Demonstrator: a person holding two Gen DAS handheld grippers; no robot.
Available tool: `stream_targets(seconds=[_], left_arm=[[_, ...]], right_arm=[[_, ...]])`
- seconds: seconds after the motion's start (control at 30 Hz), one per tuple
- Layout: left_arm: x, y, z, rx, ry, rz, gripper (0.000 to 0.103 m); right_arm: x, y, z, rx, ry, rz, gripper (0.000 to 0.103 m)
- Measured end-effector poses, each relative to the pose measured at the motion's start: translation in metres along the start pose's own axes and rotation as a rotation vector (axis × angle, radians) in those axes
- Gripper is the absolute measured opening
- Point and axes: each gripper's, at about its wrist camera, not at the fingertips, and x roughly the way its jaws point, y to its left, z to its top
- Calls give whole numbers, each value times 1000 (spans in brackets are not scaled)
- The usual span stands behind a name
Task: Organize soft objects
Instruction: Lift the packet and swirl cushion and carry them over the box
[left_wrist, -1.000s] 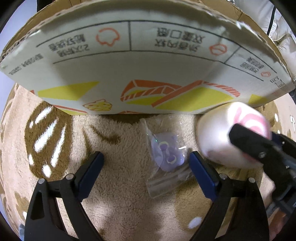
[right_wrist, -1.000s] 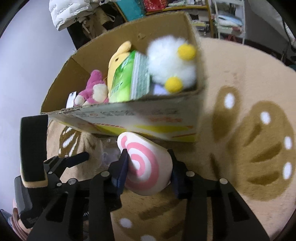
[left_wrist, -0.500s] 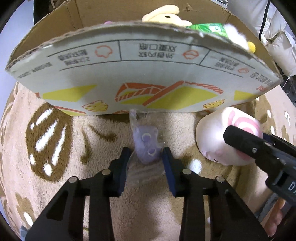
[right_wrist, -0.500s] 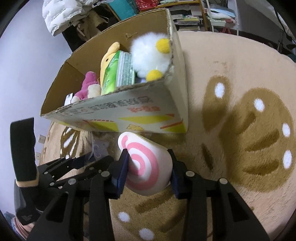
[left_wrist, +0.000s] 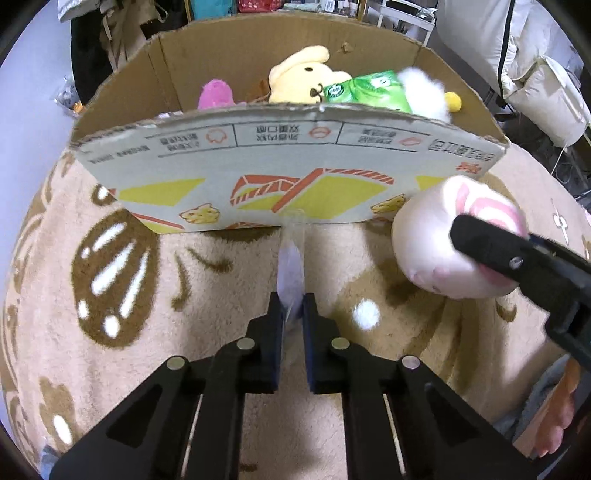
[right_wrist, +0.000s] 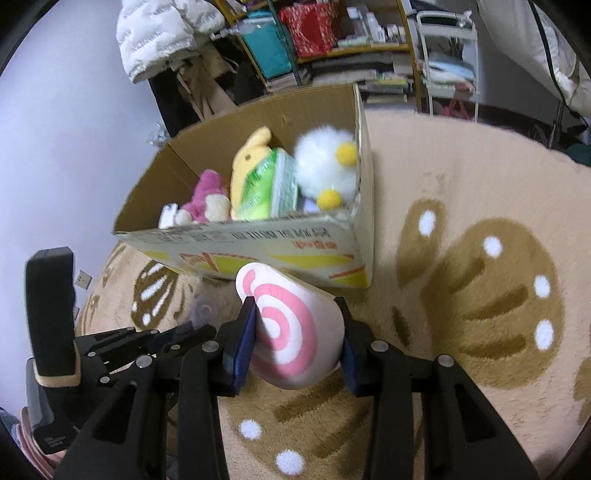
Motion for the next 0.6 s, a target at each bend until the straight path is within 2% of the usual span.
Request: stream_targets(seconds=[0.13,0.3,0.43,0.6], left_arm=[[-20,-5,-6,-2,-42,-10,8],[-53,-5,-14,-3,-133,23,8],[-93,-2,-17,-22,-256,53,8],[-134,7,-21,3,-426,104,8]], right_arm=[[-16,5,1,-18,-49,8,42],[-32,10,-2,-43,-103,15,42],[-48,17,-2,-76,-178,10,42],[-69,23,0,-106,-283,24,42]])
